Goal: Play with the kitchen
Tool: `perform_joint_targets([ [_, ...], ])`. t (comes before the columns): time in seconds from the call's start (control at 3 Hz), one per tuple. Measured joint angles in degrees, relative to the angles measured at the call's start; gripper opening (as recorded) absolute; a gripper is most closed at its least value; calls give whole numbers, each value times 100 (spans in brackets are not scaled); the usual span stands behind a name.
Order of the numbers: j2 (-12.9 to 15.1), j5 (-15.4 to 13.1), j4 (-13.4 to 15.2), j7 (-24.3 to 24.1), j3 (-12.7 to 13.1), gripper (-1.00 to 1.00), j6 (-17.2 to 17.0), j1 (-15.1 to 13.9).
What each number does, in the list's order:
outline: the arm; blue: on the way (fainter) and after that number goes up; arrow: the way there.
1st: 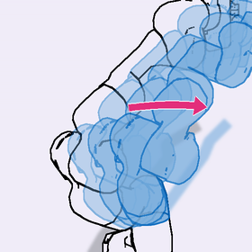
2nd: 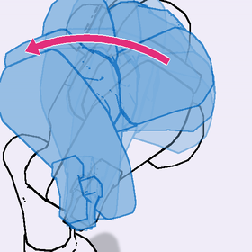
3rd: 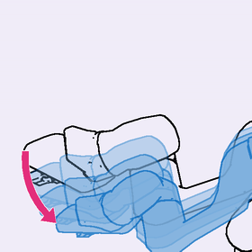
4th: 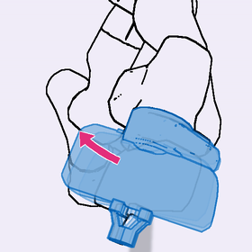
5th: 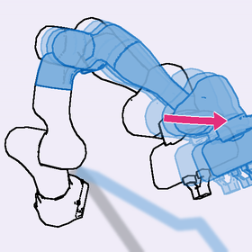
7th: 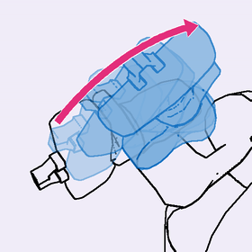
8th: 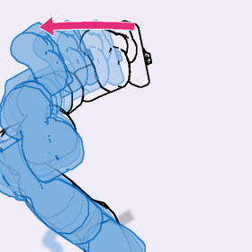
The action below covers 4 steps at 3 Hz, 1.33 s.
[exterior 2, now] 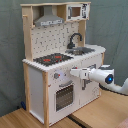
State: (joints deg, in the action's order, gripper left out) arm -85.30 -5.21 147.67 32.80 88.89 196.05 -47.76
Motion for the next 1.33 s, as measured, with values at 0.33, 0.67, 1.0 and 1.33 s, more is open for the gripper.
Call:
perform_joint_targets([
  [0.33, 0, 0, 1, 621, 0, -100, -23, 5],
  [0.67, -3, 0, 2, 1251, 0, -100, -48, 11],
  [1.0, -40, 0, 1, 1857, 2, -100, -78, 19],
  [1.33, -43, 17, -2, 2163, 1, -100, -161, 34],
])
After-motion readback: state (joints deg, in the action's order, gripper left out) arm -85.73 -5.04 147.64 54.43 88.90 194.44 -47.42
